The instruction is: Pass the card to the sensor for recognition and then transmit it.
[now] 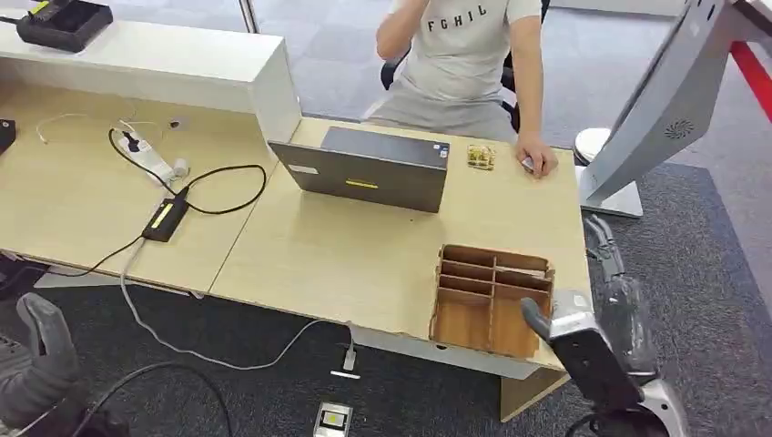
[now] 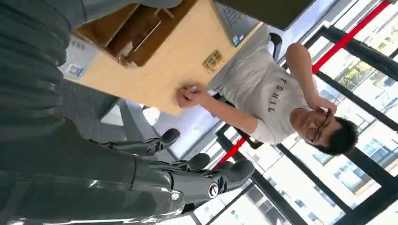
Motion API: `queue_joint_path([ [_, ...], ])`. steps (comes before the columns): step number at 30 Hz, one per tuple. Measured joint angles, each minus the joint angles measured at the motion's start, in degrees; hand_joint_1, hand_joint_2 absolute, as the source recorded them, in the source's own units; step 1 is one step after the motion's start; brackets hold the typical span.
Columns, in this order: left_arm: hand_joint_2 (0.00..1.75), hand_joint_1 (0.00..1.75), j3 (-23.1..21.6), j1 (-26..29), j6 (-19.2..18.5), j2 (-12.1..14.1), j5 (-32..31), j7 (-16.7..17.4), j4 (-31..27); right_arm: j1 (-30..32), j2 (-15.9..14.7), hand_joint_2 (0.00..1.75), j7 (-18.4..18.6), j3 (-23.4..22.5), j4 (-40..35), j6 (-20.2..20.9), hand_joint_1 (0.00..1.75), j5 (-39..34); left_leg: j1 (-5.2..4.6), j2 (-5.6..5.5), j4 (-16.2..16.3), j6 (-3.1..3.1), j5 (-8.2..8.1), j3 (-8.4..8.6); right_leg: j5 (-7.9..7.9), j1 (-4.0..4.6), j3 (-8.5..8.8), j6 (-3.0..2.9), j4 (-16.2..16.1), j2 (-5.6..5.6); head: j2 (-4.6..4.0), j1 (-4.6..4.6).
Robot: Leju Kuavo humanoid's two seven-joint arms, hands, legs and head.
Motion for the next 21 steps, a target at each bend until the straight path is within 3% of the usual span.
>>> queue_joint_path([
  [7,1.75,0.0,-0.02,-2.02,0.0,0.13,1.71,0.0,0.63,-3.31,1.16,1.75,2.12,2.91,6.43,-5.32,0.0,16.21,0.0,-0.06,0.0,0.02,0.03,-0.01,0.01,0.01,-0.01,0.0,0.0,-0.04,0.0,-0.02],
  [21,1.75,0.0,0.0,-4.14,-0.02,0.35,1.38,0.0,1.22,-7.85,5.66,1.75,0.83,6.91,22.29,-4.18,0.0,18.46,0.0,-0.05,0.0,0.02,0.03,-0.05,0.01,0.0,-0.02,0.02,0.01,-0.05,0.0,-0.02],
])
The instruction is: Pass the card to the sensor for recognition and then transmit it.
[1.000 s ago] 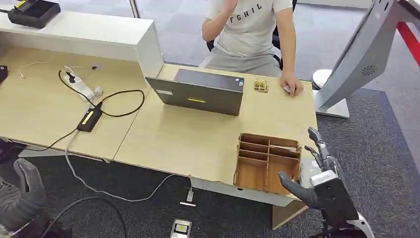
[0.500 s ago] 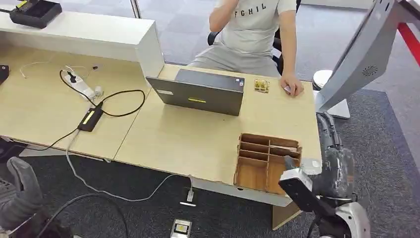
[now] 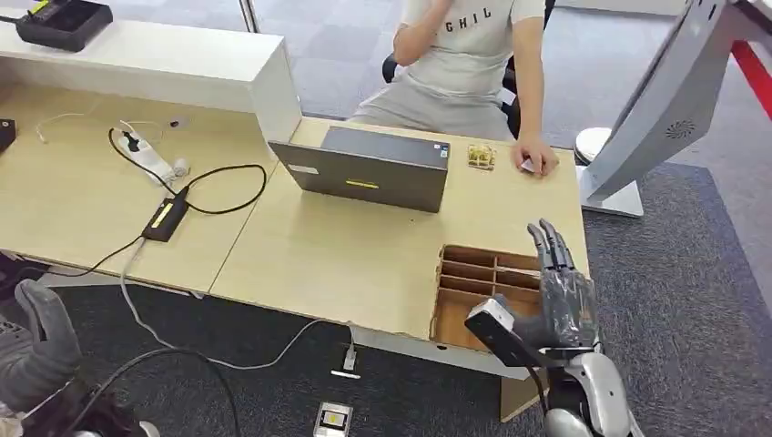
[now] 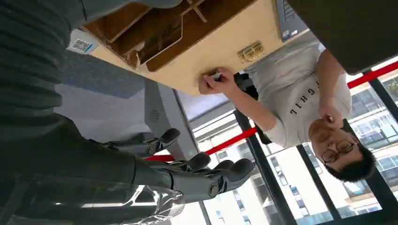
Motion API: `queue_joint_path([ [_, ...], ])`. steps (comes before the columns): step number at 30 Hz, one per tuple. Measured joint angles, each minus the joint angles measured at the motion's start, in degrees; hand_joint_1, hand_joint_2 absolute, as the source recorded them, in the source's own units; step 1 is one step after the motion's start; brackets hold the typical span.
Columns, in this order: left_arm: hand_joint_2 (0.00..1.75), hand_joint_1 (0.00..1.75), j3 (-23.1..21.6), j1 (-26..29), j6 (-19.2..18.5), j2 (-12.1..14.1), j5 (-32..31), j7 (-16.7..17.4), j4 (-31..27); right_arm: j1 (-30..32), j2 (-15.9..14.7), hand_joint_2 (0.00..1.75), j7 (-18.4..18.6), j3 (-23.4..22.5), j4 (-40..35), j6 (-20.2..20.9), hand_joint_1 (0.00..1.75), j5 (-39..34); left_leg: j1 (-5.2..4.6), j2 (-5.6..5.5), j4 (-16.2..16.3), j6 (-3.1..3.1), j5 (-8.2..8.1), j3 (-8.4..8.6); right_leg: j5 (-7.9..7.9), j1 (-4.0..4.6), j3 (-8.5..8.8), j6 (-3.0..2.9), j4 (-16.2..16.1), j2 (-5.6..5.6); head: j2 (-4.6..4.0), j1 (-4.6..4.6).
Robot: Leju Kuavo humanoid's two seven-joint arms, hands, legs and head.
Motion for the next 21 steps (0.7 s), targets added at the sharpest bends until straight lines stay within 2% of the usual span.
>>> queue_joint_path([
  [21,1.75,0.0,0.63,-0.04,0.02,-1.09,-2.12,0.0,-0.74,-7.69,4.63,1.75,-1.71,1.99,19.02,-4.74,0.0,-0.09,0.0,0.0,0.01,-0.01,0.01,0.02,0.01,0.0,-0.01,0.0,0.01,0.0,0.0,0.0],
])
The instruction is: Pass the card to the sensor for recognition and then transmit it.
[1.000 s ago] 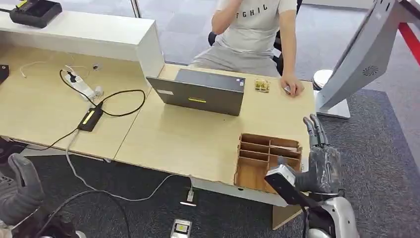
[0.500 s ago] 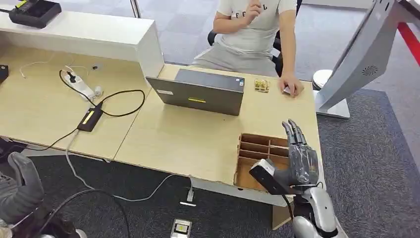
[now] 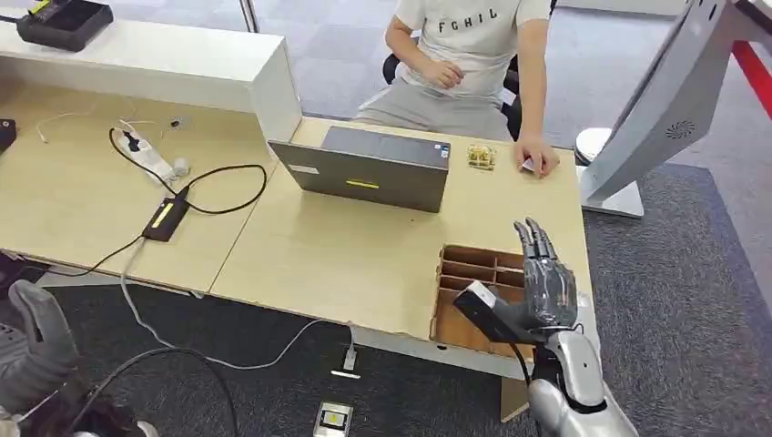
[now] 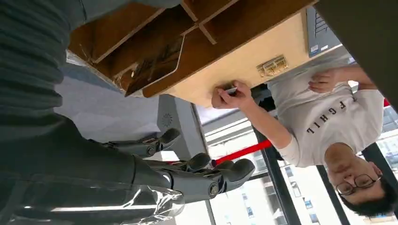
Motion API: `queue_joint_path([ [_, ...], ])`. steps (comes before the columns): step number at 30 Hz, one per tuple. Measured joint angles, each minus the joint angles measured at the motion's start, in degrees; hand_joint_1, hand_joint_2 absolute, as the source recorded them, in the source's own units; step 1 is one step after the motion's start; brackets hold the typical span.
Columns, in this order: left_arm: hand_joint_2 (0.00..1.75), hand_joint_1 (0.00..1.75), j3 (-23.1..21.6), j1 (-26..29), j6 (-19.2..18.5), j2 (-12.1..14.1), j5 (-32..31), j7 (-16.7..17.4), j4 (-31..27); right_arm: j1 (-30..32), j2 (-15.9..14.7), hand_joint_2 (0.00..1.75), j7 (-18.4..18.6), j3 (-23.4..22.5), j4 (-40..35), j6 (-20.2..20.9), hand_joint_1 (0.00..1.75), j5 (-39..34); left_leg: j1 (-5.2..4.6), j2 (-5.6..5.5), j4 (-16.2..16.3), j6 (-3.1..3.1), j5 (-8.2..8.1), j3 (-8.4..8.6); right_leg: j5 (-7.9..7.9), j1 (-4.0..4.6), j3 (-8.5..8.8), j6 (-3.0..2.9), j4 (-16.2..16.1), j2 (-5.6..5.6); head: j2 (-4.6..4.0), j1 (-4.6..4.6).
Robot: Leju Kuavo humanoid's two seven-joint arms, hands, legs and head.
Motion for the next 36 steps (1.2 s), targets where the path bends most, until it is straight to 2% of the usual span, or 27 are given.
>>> queue_joint_path([
  [6,1.75,0.0,0.79,0.11,0.0,-0.5,-0.26,0.0,-0.46,-1.83,0.83,1.75,-0.41,0.17,4.48,-2.03,0.0,-0.57,0.0,0.0,0.0,0.0,0.0,0.02,0.0,0.0,0.0,0.0,0.0,0.01,0.0,0.0],
  [19,1.75,0.0,0.98,0.17,0.0,-0.68,-0.15,0.0,-0.79,-3.21,0.77,1.75,0.74,-0.06,8.53,-3.08,0.03,-1.05,0.0,0.0,0.01,0.0,0.0,0.06,0.0,0.0,-0.02,0.0,0.0,0.01,0.0,0.0],
  [29,1.75,0.0,1.03,0.45,0.0,-0.66,0.37,0.0,-0.79,-2.59,-1.33,1.75,3.06,-1.33,8.35,-3.72,0.14,-0.68,-0.01,0.01,0.01,0.0,0.0,0.1,0.0,0.0,-0.01,0.0,0.0,0.01,0.0,0.02],
  [30,1.75,0.0,1.03,0.45,0.0,-0.66,0.41,0.0,-0.79,-2.43,-1.64,1.75,3.12,-1.46,8.14,-3.69,0.26,-0.66,-0.01,0.01,0.01,0.0,0.0,0.1,0.0,0.0,-0.01,0.0,0.0,0.01,0.0,0.0],
  [31,1.75,0.0,1.03,0.44,0.0,-0.66,0.46,0.0,-0.79,-2.3,-1.79,1.75,3.24,-1.55,7.94,-3.65,0.26,-0.5,-0.01,0.01,0.02,0.0,0.0,0.11,0.01,0.0,-0.01,0.0,0.0,0.02,0.0,0.0],
  [32,1.75,0.0,1.03,0.44,0.0,-0.66,0.55,0.0,-0.79,-2.07,-2.1,1.75,3.34,-1.7,7.63,-3.63,0.37,-0.48,-0.01,0.01,0.01,0.0,0.0,0.11,0.01,0.0,-0.01,0.0,0.0,0.02,0.0,0.02],
  [33,1.75,0.0,1.03,0.44,0.0,-0.66,0.61,0.0,-0.79,-1.85,-2.32,1.75,3.56,-1.86,7.39,-3.56,0.4,-0.39,-0.01,0.01,0.02,0.0,0.0,0.1,0.01,0.0,-0.02,0.0,0.0,0.02,0.0,0.0],
  [34,1.75,0.0,1.03,0.43,0.0,-0.66,0.68,0.0,-0.79,-1.64,-2.53,1.75,3.72,-1.92,7.04,-3.48,0.8,-0.31,-0.01,0.01,0.01,0.0,0.0,0.1,0.01,0.0,-0.02,0.0,0.0,0.02,0.0,0.0],
  [35,1.75,0.0,1.03,0.42,0.0,-0.66,0.72,0.0,-0.79,-1.49,-2.62,1.75,3.72,-1.97,6.78,-3.39,0.8,-0.2,-0.01,0.01,0.01,0.0,0.0,0.1,0.01,0.0,-0.02,0.0,0.0,0.03,0.0,0.0],
  [36,1.75,0.0,1.03,0.41,0.0,-0.66,0.81,0.0,-0.79,-1.29,-2.84,1.75,3.74,-2.03,6.36,-3.21,1.12,-0.04,-0.01,0.01,0.02,0.0,0.0,0.11,0.01,0.0,-0.02,0.0,0.0,0.03,0.0,0.0],
])
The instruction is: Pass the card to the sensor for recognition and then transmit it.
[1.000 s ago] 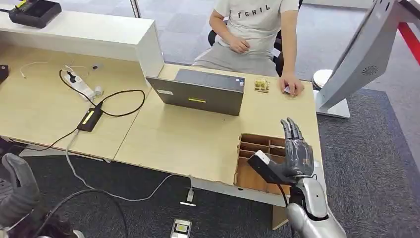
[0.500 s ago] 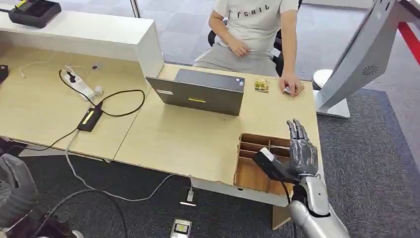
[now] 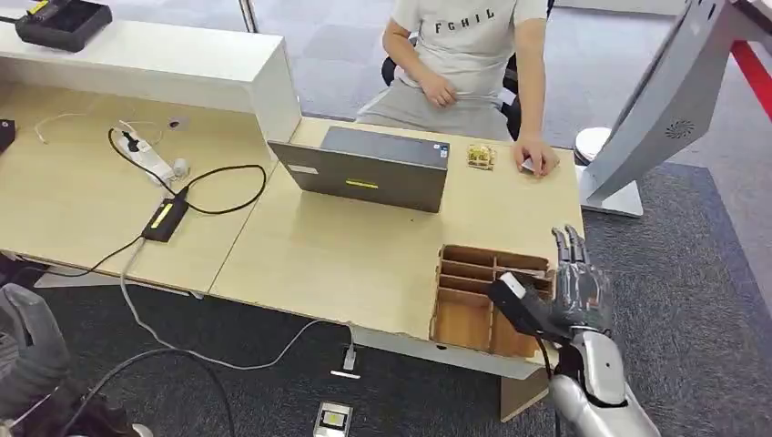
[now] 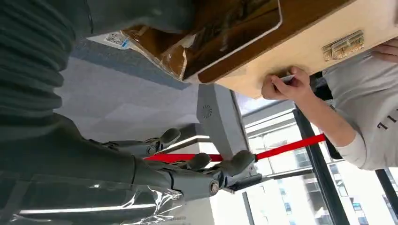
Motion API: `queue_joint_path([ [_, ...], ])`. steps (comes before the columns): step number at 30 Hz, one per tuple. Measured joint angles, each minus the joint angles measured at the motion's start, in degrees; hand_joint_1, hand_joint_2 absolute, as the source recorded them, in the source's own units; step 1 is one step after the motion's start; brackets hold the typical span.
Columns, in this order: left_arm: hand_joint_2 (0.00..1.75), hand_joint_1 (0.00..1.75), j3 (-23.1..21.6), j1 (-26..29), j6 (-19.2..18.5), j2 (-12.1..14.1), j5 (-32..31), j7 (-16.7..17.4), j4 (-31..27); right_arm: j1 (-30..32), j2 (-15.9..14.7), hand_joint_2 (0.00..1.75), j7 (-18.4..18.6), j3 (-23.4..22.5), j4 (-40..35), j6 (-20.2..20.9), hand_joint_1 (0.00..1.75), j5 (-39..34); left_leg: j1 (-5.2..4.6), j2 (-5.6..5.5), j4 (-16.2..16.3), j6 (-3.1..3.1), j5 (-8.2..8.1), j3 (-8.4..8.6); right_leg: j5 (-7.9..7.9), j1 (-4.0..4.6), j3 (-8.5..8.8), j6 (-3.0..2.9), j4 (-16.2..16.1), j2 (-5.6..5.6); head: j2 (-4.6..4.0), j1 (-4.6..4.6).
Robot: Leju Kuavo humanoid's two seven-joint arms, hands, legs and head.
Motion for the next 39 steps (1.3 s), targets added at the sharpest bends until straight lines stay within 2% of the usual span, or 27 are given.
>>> queue_joint_path([
  [1,1.75,0.0,-0.02,-0.02,0.0,0.02,0.04,0.0,0.0,0.19,-0.09,1.75,0.02,-0.02,-0.32,0.17,1.5,0.11,0.0,0.0,0.0,0.0,0.0,0.0,0.0,0.0,0.0,0.0,0.0,0.0,0.0,0.0],
  [3,1.75,0.0,-0.02,-0.05,0.0,0.02,0.04,0.0,0.0,0.52,-0.24,1.75,0.09,-0.07,-0.83,0.79,1.57,0.35,0.0,0.0,0.0,0.0,0.0,0.0,0.0,0.0,0.0,0.0,0.0,0.0,0.0,0.0],
  [5,1.75,0.0,-0.02,-0.08,0.0,0.02,0.02,0.0,0.0,0.9,-0.28,1.75,0.17,-0.17,-1.55,1.73,1.55,0.68,0.0,0.0,-0.01,0.0,0.0,-0.01,0.0,0.0,0.0,0.0,0.0,0.0,0.0,0.0],
  [6,1.75,0.0,-0.02,-0.09,0.0,0.02,0.0,0.0,0.0,1.02,-0.28,1.75,0.17,-0.17,-1.79,1.97,1.62,0.77,0.0,0.0,-0.01,0.0,0.0,-0.01,0.0,0.0,0.0,0.0,0.0,0.0,0.0,0.0],
  [19,1.75,0.0,-0.02,-0.11,-0.02,0.02,-0.04,0.0,0.0,1.35,0.02,1.75,-1.49,-0.15,-3.39,3.45,1.54,0.59,0.01,0.0,-0.01,0.0,0.0,-0.02,0.0,0.0,0.0,0.0,0.0,0.0,0.0,0.0],
  [25,1.75,0.0,-0.02,-0.13,0.0,0.02,-0.09,0.0,0.0,1.42,0.68,1.75,-1.81,0.07,-3.52,3.93,1.75,0.57,0.01,0.0,-0.01,0.0,0.0,-0.02,0.0,0.01,0.0,0.0,0.0,0.0,0.0,0.0],
  [34,1.75,0.0,-0.02,-0.13,0.0,0.02,-0.09,0.0,0.0,1.42,0.7,1.75,-1.84,0.09,-3.52,3.93,1.75,0.57,0.01,0.0,-0.01,0.0,0.0,-0.02,0.0,0.01,0.0,0.0,0.0,0.0,0.0,0.0],
  [39,1.75,0.0,0.0,-0.12,0.0,0.0,-0.11,0.0,-0.24,1.2,2.03,1.75,-2.58,0.35,-2.91,4.26,1.75,-0.48,0.01,0.0,-0.01,0.0,0.0,-0.06,0.0,0.0,0.01,0.0,0.0,0.0,0.0,0.0],
])
